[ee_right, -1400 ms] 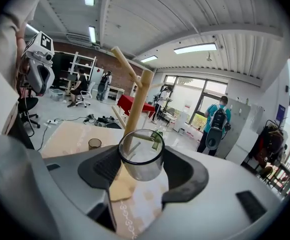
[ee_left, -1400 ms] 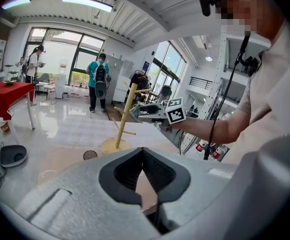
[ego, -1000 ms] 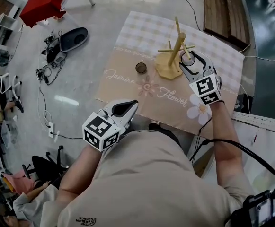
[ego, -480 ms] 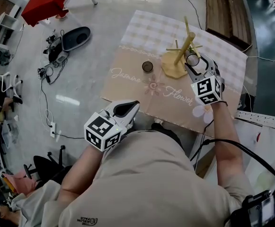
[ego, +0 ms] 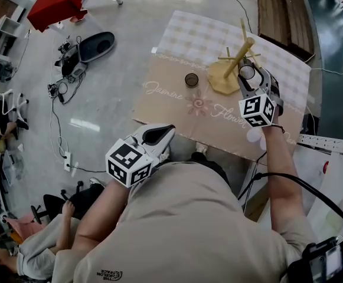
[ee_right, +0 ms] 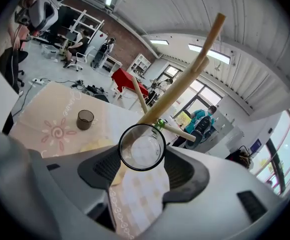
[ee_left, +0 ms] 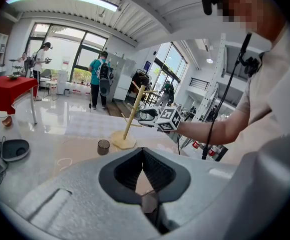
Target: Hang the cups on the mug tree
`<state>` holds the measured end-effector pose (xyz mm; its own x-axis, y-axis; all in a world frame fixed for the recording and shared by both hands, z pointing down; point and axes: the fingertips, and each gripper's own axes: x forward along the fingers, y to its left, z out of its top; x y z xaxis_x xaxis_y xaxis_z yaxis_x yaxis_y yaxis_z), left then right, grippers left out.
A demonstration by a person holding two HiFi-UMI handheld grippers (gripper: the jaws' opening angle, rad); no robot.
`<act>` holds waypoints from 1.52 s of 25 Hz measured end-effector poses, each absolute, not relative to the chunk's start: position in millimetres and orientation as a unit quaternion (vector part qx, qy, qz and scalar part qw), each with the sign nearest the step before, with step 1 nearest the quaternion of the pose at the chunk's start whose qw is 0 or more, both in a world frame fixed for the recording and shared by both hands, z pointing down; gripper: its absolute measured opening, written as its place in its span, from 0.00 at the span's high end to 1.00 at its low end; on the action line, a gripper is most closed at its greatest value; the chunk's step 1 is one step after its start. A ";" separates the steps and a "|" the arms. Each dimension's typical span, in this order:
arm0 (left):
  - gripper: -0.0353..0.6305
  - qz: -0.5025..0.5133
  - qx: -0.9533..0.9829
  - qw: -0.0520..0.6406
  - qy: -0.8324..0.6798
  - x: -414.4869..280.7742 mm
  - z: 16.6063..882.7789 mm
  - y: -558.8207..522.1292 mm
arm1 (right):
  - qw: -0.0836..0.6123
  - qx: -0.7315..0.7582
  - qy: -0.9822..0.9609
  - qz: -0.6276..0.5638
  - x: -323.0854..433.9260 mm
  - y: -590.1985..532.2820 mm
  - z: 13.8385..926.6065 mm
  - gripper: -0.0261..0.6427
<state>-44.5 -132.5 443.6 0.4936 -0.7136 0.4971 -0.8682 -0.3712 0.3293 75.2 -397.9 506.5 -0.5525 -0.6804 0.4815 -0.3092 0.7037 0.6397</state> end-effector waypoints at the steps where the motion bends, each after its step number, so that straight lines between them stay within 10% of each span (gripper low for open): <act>1: 0.94 0.135 0.817 0.282 -0.484 -46.5 442.9 -131.0 | 0.375 0.296 -0.842 -0.251 74.9 -397.3 506.9 0.55; 19: 0.94 0.123 0.853 0.267 -0.432 -73.2 432.9 -108.6 | 0.332 0.383 -0.850 -0.142 92.0 -338.0 481.9 0.55; 27: 0.94 0.133 0.882 0.251 -0.376 -75.3 430.0 -93.4 | 0.268 0.413 -0.870 0.037 102.5 -240.7 486.6 0.87; 38: 0.94 0.141 0.905 0.240 -0.323 -81.6 428.0 -59.0 | 0.217 0.399 -0.879 0.147 79.1 -104.7 473.2 0.92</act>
